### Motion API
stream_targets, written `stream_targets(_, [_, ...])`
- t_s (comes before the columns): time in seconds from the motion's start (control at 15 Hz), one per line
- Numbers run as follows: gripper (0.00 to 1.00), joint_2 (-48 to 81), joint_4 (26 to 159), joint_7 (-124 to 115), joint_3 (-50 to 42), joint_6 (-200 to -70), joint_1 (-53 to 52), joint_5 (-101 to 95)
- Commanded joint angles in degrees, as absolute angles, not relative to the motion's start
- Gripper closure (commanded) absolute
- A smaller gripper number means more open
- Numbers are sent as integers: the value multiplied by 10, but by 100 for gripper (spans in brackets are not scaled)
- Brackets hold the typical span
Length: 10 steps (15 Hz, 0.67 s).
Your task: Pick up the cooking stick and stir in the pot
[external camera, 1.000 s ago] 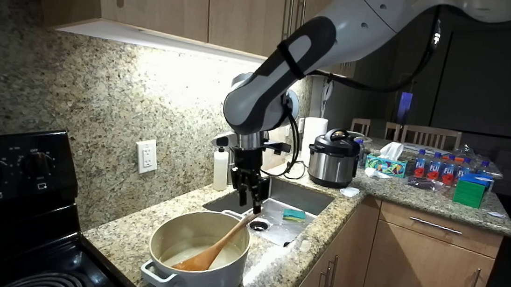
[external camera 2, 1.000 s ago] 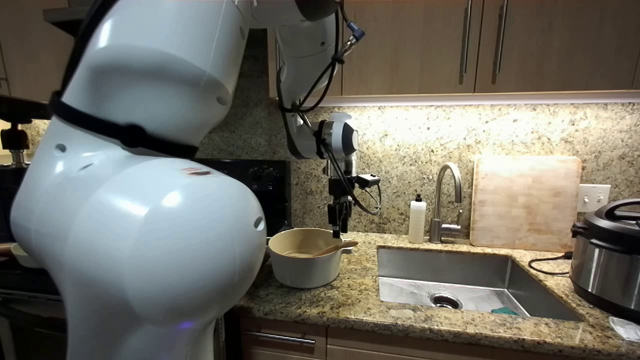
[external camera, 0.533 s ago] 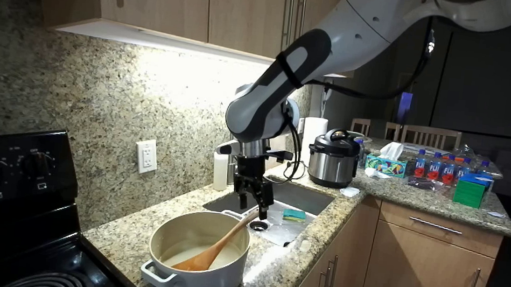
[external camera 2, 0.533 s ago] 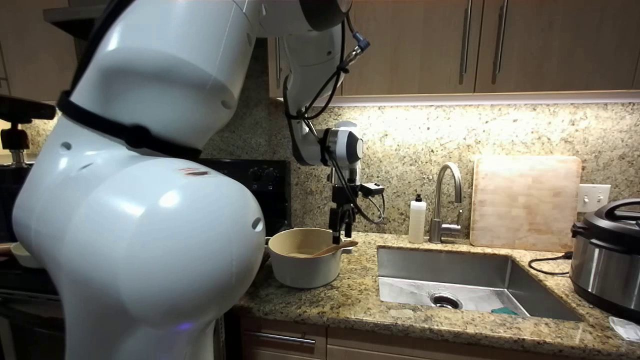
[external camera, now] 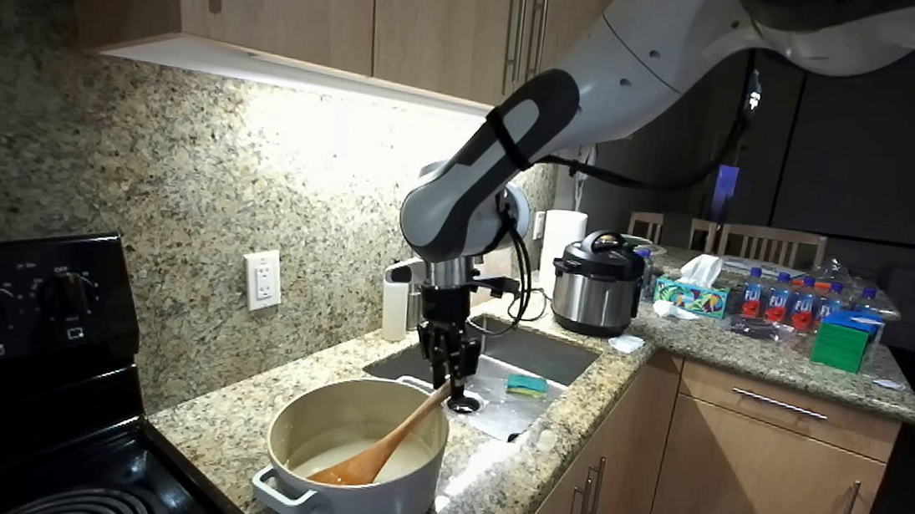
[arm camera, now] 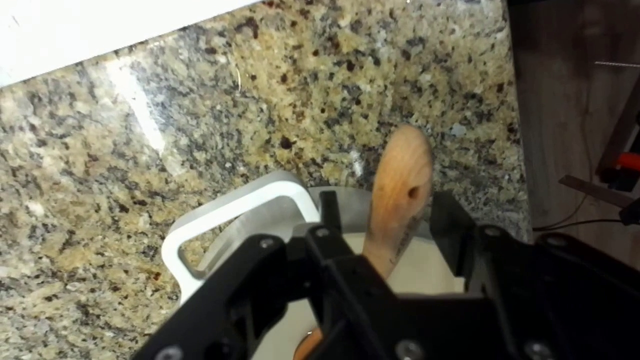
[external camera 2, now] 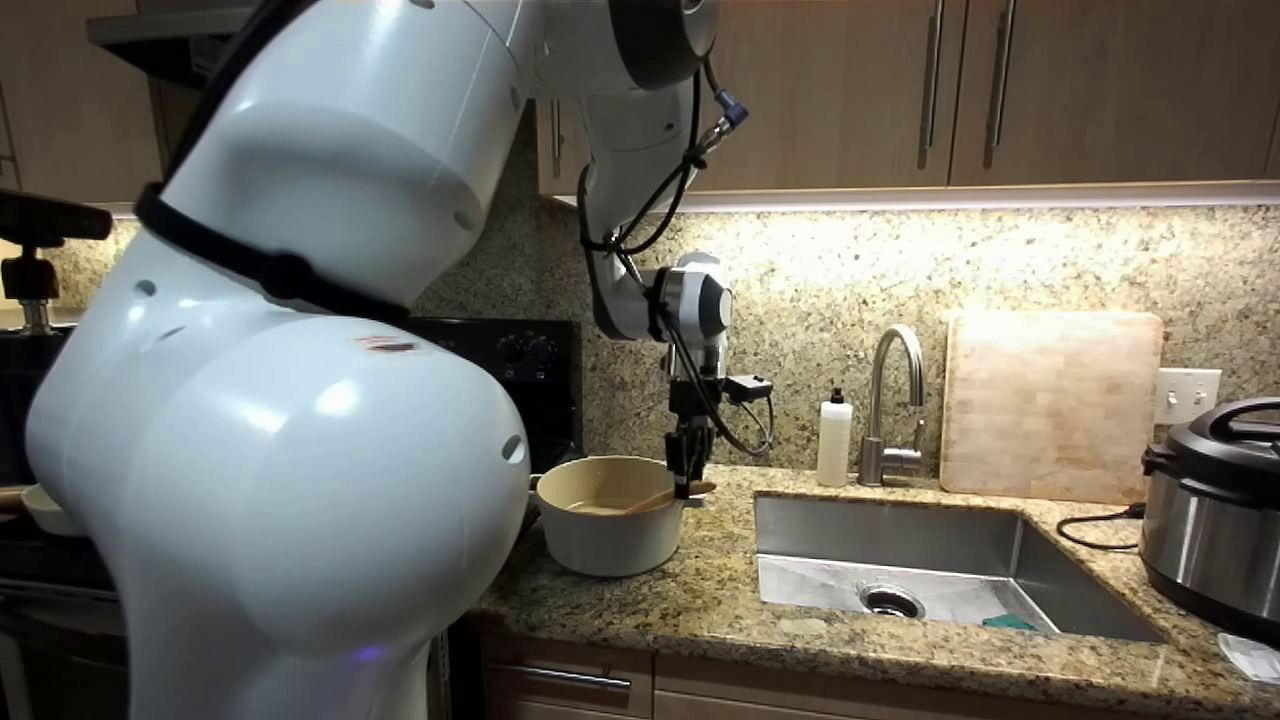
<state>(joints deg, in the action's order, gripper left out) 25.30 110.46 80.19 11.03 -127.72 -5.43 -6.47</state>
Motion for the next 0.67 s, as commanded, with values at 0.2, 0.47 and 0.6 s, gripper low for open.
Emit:
stream_targets(0.2, [97,252,1105,809,116,-1276,-42,-49])
stream_targets(0.47, [93,218,1138,801,116,-1305,-46,-58])
stream_targets(0.6, [93,200,1153,800,115,-1319,-49,-64])
